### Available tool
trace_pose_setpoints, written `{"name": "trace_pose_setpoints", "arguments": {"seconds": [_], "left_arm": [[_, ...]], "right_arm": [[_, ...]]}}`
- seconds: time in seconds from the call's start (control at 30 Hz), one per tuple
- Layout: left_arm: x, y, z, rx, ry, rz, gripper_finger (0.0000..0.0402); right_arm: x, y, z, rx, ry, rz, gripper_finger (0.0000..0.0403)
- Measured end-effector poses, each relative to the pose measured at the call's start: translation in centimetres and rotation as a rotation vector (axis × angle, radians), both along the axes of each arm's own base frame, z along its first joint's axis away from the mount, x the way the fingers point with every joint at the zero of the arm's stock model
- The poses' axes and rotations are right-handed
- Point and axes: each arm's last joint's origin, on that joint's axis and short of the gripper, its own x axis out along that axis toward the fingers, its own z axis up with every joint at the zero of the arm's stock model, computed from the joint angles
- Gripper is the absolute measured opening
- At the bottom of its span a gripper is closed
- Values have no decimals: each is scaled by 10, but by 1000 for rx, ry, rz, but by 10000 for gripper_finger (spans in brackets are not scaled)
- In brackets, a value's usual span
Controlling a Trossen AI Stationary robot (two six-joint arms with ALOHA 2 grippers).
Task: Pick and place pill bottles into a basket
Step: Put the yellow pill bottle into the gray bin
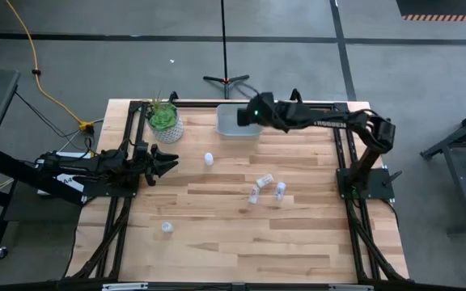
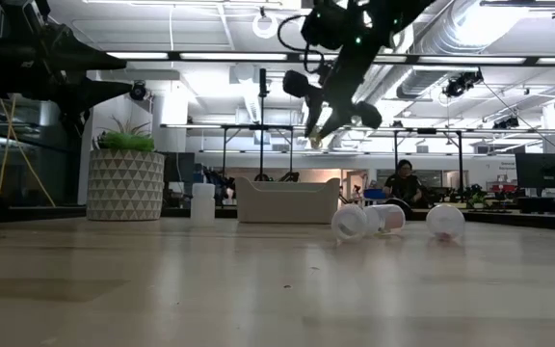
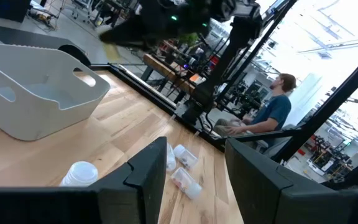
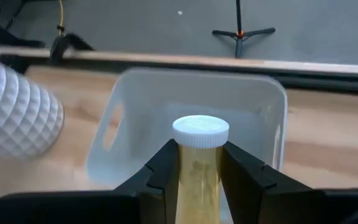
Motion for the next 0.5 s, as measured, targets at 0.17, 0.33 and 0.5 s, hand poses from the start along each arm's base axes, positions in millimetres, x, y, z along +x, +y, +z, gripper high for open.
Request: {"name": "trace_pose_setpoints", "arguments": {"seconds": [0.17,0.33,0.5], "left_arm": [[0,0,0,0,0,0,198],[0,0,0,0,0,0,198],[0,0,0,0,0,0,198]], "right_arm": [[0,-28,-29,138,-7,-32,93],[5,-38,-57,233,19,-28,95],[7,-39,-65,253,25,-46,94]]}}
